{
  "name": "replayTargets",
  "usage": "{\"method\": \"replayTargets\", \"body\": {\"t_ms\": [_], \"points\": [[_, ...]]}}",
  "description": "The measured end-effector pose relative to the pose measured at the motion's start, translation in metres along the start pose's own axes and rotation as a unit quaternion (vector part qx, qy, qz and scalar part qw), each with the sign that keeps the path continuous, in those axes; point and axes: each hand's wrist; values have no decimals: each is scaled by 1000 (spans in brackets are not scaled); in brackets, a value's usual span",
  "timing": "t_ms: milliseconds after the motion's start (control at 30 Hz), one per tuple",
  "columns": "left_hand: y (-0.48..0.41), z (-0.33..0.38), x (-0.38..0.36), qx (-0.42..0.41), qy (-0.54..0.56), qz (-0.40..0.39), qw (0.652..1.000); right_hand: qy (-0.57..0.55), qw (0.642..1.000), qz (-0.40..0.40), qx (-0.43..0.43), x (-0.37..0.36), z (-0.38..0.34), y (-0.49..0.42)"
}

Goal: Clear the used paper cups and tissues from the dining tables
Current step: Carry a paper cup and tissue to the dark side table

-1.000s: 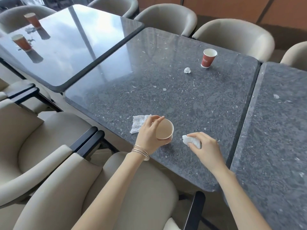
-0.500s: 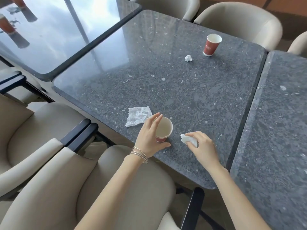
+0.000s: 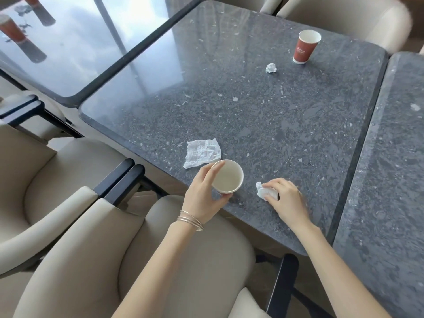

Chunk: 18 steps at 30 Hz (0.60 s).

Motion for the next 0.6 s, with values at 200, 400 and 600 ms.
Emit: {"method": "replayTargets", "body": {"t_ms": [200, 400, 600], "points": [[-3, -39, 59, 41, -27, 38, 998, -57, 998, 20, 28, -14, -59, -29], [-43, -93, 103, 44, -36, 56, 997, -67, 994, 57, 66, -45, -122, -87], [-81, -133, 109, 47, -31, 26, 998, -46, 993, 104, 42, -83, -142, -119]]}}
Point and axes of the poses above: each hand's wrist, its own y-axis away from the middle knuckle, its own x-axis out of the back of the hand, z = x × y, and after that the axes turned 3 degrees about x, right-handed
